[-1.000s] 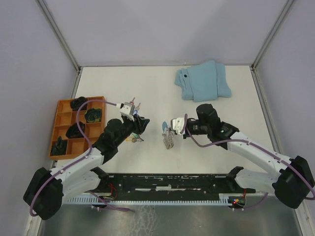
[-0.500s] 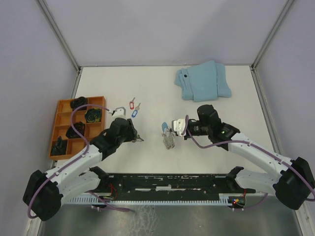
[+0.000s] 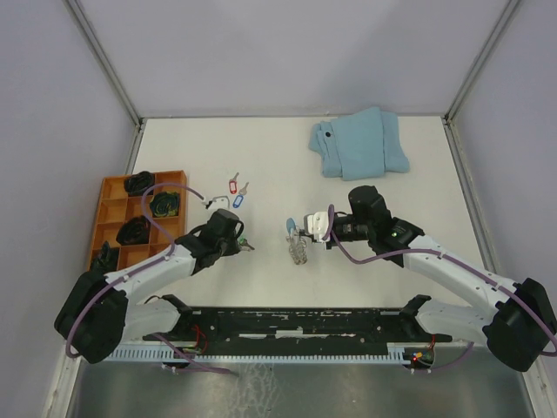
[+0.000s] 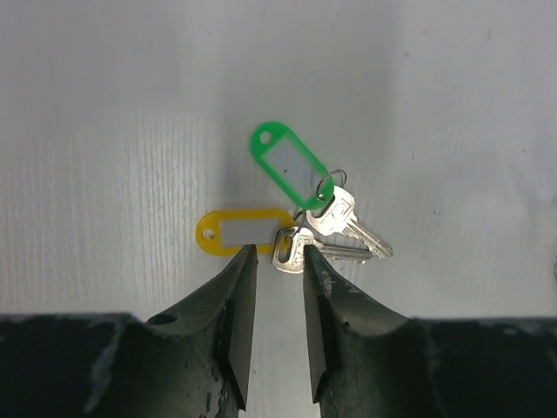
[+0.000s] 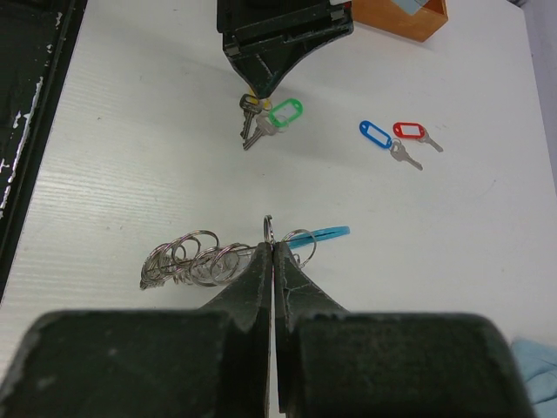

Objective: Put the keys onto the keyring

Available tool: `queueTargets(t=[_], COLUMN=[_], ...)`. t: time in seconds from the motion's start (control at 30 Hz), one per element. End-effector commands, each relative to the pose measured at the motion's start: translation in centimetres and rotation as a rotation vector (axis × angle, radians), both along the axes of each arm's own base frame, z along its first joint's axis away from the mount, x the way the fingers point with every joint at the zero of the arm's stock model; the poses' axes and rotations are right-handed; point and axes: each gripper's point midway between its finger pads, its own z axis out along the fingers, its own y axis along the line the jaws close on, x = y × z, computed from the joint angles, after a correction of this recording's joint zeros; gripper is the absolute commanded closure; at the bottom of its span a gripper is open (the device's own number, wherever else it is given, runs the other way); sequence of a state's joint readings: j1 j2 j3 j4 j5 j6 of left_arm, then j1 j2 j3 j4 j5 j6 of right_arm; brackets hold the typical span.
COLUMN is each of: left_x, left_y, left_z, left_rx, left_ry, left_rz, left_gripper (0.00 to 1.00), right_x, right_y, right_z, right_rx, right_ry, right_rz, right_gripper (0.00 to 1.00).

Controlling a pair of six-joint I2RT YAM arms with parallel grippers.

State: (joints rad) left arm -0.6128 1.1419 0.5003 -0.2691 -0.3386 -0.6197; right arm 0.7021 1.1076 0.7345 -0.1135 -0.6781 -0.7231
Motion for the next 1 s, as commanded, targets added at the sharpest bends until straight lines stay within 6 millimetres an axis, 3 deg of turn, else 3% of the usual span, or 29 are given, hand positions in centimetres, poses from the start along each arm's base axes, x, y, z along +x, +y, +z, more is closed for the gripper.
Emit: queueTargets(t=[0.0,0.6,0.8,0.97], left_x=[2.5,2.9,3.1,3.5], left_y=[-1.0,-2.9,-3.7,-4.6], left_z=[1.8,0.4,1.3,3.4], left_rx=[-0.001,-0.015,-0.072,-0.15], left_ry=[-0.094,-0.044,-0.039,-0.039], left_rz=[-0.031,-0.102,-0.077,-0.025], left_gripper=[0.66,0.86,0.97,0.97], right_x=[-0.1,-0.3,-0.3,-0.4], right_y=[0.6,0.5,0.4,0.4], right_z=[1.5,1.6,1.7,1.9], right_rx=[0.053,0.052,0.052,0.055], right_ry=[-0.029,-0.025,-0.024,-0.03], right_rz=[0.027,0.031,0.032,0.032], right_gripper=[0.99,0.99,0.99,0.99])
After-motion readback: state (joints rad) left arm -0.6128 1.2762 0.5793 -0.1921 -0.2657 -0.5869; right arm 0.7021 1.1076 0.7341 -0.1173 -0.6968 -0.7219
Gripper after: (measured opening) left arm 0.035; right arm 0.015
